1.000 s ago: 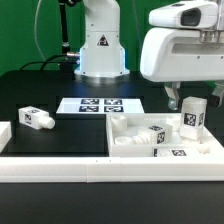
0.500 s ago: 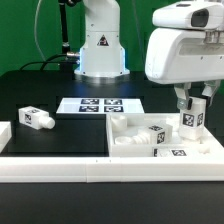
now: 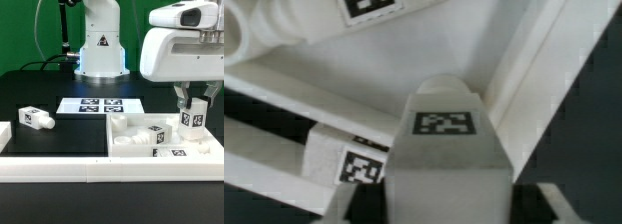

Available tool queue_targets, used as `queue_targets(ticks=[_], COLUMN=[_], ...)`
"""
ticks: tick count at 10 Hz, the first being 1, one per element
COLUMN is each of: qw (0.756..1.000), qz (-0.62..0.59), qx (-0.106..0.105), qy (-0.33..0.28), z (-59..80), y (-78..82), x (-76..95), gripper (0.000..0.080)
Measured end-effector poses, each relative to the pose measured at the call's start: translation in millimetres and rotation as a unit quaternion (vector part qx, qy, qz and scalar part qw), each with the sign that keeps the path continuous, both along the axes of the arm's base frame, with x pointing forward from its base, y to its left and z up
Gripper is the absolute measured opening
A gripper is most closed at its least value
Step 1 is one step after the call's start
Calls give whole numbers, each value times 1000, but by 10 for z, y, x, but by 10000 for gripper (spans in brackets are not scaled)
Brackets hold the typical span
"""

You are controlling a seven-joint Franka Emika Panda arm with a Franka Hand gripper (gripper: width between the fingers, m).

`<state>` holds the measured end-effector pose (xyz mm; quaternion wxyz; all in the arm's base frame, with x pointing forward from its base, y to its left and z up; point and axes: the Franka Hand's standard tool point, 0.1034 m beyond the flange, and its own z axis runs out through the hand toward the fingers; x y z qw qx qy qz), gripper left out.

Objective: Assemble one leg

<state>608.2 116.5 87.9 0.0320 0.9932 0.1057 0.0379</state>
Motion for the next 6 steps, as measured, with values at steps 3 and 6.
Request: queue_targets(ticks=[3, 6], qw=[980, 931], qz=[-199, -362], qx=[19, 44], qy=[-18, -31], z=[2, -11], y=[13, -1], x=[7, 6], gripper=[288, 288])
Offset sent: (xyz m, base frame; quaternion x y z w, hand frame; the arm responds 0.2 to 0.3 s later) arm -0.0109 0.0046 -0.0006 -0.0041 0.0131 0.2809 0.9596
